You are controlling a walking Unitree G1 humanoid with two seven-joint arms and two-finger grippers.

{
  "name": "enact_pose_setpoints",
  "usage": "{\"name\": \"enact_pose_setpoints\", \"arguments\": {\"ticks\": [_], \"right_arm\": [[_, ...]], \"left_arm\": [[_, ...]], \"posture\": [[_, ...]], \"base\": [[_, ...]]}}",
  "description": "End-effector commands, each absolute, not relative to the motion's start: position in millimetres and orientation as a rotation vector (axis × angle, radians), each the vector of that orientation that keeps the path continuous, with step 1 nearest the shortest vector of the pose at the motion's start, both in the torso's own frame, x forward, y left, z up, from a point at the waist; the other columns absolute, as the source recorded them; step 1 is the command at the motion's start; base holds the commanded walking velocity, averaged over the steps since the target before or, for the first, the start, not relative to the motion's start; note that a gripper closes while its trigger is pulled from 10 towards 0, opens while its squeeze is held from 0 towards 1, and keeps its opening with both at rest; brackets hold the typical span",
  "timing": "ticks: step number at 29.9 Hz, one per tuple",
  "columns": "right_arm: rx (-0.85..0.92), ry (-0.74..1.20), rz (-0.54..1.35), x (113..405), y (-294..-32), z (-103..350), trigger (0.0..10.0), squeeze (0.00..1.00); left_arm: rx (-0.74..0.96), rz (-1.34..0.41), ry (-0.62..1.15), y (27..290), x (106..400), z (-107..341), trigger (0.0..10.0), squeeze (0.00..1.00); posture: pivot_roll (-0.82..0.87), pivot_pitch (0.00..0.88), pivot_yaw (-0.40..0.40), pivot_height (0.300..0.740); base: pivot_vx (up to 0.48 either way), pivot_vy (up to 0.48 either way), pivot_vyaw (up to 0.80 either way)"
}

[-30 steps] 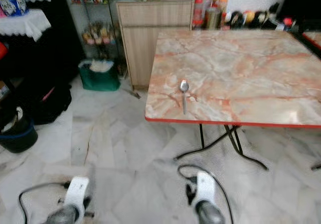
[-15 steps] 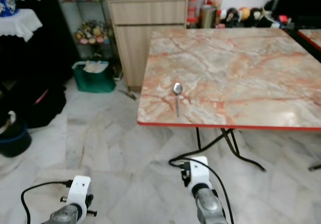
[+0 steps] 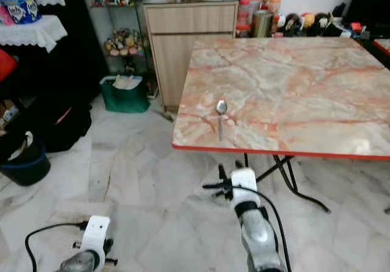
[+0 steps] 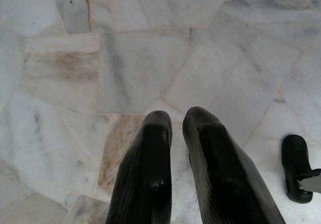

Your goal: Setting the table

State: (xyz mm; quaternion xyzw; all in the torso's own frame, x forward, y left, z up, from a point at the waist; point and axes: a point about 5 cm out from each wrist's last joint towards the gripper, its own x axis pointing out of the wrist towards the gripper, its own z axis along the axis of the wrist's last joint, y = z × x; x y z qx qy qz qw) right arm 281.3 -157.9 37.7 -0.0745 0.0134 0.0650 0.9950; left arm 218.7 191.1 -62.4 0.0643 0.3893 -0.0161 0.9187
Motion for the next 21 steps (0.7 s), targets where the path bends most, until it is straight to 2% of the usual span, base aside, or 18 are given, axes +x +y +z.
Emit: {"name": "enact_pose_setpoints", "arguments": {"ticks": [1, 7, 21], "right_arm": [[-0.140, -0.003, 0.119, 286.5, -154.7, 46.3, 10.0, 0.00], [-0.077, -0.085, 0.044, 312.9, -150.9, 79.4, 10.0, 0.00], [-0.038, -0.091, 0.069, 319.9, -136.4, 91.0, 10.0, 0.00]], "left_arm": [[0.135, -0.023, 0.794, 192.7, 219.1, -61.7, 10.0, 0.00], [0.132, -0.025, 0.788, 191.2, 220.1, -61.3, 10.0, 0.00], [0.118, -0.021, 0.788, 189.5, 220.0, -61.6, 10.0, 0.00]], "posture": [[-0.04, 0.000, 0.040, 0.740], [-0.04, 0.000, 0.037, 0.740], [-0.04, 0.000, 0.030, 0.740]], "base": [[0.000, 0.000, 0.00], [0.093, 0.000, 0.00], [0.357, 0.000, 0.00]]}}
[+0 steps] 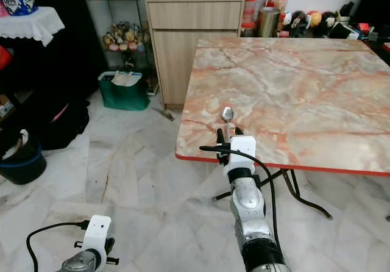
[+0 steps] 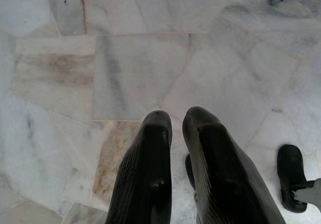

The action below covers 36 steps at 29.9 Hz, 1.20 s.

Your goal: Setting the table

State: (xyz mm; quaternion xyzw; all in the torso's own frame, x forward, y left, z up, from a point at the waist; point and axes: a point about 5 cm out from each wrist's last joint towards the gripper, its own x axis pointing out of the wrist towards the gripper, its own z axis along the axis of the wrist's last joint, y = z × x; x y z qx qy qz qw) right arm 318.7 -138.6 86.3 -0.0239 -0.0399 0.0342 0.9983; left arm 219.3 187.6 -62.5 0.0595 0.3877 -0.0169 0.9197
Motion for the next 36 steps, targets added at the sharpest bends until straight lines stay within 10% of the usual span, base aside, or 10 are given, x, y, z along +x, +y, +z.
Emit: {"name": "enact_pose_setpoints", "arguments": {"ticks": [1, 31, 32, 33, 36], "right_arm": [[-0.037, -0.090, 0.069, 319.7, -136.3, 90.9, 10.0, 0.00], [-0.053, 0.010, -0.067, 309.6, -132.4, 80.5, 10.0, 0.00], [-0.050, 0.017, -0.068, 308.9, -132.6, 79.7, 10.0, 0.64], [-0.055, 0.031, -0.071, 308.2, -133.2, 77.6, 10.0, 1.00], [-0.047, 0.055, -0.087, 307.0, -134.8, 73.9, 10.0, 1.00]], "left_arm": [[0.118, -0.022, 0.788, 189.4, 219.9, -61.6, 10.0, 0.00], [0.107, -0.031, 0.795, 188.4, 219.1, -62.4, 10.0, 0.00], [0.107, -0.032, 0.795, 188.3, 219.0, -62.4, 10.0, 0.00], [0.107, -0.032, 0.796, 188.2, 218.8, -62.6, 10.0, 0.00], [0.106, -0.036, 0.799, 187.6, 218.3, -63.0, 10.0, 0.00]], "posture": [[-0.04, 0.000, 0.029, 0.740], [-0.04, 0.000, 0.036, 0.740], [-0.04, 0.000, 0.036, 0.740], [-0.04, 0.000, 0.036, 0.740], [-0.05, 0.000, 0.035, 0.740]], "base": [[0.356, 0.000, 0.00], [0.210, 0.000, 0.00], [0.000, 0.000, 0.00], [0.000, 0.000, 0.00], [0.000, 0.000, 0.00]]}}
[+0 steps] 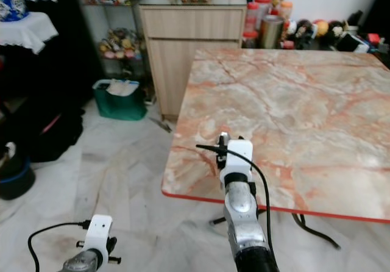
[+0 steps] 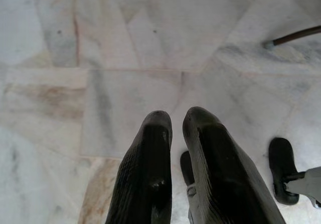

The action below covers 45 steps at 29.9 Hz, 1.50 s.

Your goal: Setting the table

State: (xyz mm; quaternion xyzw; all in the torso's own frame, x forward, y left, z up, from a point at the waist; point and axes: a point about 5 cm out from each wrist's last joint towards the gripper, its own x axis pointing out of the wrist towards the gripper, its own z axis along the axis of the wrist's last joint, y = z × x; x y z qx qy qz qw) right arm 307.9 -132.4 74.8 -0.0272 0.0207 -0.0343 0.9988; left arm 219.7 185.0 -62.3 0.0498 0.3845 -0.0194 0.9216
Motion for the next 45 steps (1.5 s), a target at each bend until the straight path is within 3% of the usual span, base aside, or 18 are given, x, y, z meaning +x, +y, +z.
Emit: {"name": "enact_pose_setpoints", "arguments": {"ticks": [1, 2, 3, 4, 14, 24, 45], "right_arm": [[-0.047, 0.067, -0.091, 307.0, -135.7, 72.3, 10.0, 1.00], [-0.050, 0.076, -0.096, 307.0, -136.7, 71.3, 10.0, 0.93], [-0.047, 0.081, -0.100, 307.5, -137.7, 70.9, 10.0, 0.12], [-0.050, 0.092, -0.113, 309.5, -140.1, 70.7, 10.0, 0.00], [-0.044, 0.142, -0.159, 328.1, -152.5, 76.9, 10.0, 0.00], [-0.044, 0.218, -0.123, 344.6, -148.6, 77.6, 10.0, 0.00], [-0.029, 0.284, -0.111, 342.9, -136.8, 63.9, 10.0, 0.00]], "left_arm": [[0.106, -0.037, 0.800, 187.4, 218.2, -63.1, 10.0, 0.00], [0.106, -0.037, 0.800, 187.3, 218.1, -63.2, 10.0, 0.00], [0.105, -0.037, 0.801, 187.3, 218.0, -63.3, 10.0, 0.00], [0.104, -0.038, 0.802, 187.0, 217.6, -63.6, 10.0, 0.00], [0.104, -0.043, 0.808, 185.5, 217.0, -64.2, 10.0, 0.00], [0.105, -0.040, 0.812, 185.3, 217.4, -64.2, 10.0, 0.00], [0.098, -0.044, 0.821, 184.4, 216.1, -65.2, 10.0, 0.00]], "posture": [[-0.05, 0.000, 0.035, 0.740], [-0.05, 0.000, 0.035, 0.740], [-0.05, 0.000, 0.035, 0.740], [-0.05, 0.000, 0.035, 0.740], [-0.04, 0.000, 0.033, 0.740], [-0.03, 0.000, 0.026, 0.740], [-0.03, 0.000, 0.026, 0.740]], "base": [[0.000, 0.000, 0.00], [0.000, 0.000, 0.00], [0.000, 0.000, 0.00], [0.000, 0.000, 0.00], [0.000, 0.000, 0.00], [0.000, 0.000, 0.00], [0.000, 0.000, 0.00]]}}
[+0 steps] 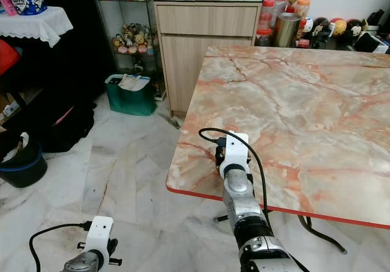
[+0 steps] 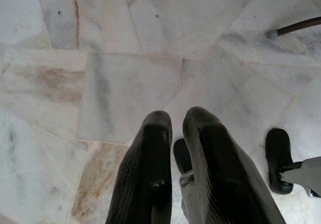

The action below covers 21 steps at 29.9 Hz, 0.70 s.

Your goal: Setting the table

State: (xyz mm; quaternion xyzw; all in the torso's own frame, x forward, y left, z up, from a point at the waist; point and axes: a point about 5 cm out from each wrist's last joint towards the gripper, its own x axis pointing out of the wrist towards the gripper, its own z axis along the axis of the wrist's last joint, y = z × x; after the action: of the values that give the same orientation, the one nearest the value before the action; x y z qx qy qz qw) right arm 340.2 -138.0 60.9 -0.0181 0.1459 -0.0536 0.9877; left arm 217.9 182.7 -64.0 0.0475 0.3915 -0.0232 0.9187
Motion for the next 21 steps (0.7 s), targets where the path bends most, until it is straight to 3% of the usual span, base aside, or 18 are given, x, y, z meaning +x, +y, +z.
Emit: {"name": "enact_pose_setpoints", "arguments": {"ticks": [1, 21], "right_arm": [[-0.032, 0.294, -0.114, 342.9, -138.5, 62.5, 10.0, 0.00], [0.004, 0.423, -0.125, 337.1, -138.9, 42.9, 10.0, 0.00]], "left_arm": [[0.097, -0.044, 0.822, 184.3, 215.9, -65.4, 10.0, 0.00], [0.100, -0.054, 0.832, 182.3, 215.1, -66.3, 10.0, 0.00]], "posture": [[-0.03, 0.000, 0.025, 0.740], [-0.03, 0.000, 0.026, 0.740]], "base": [[0.000, 0.000, 0.00], [0.000, 0.000, 0.00]]}}
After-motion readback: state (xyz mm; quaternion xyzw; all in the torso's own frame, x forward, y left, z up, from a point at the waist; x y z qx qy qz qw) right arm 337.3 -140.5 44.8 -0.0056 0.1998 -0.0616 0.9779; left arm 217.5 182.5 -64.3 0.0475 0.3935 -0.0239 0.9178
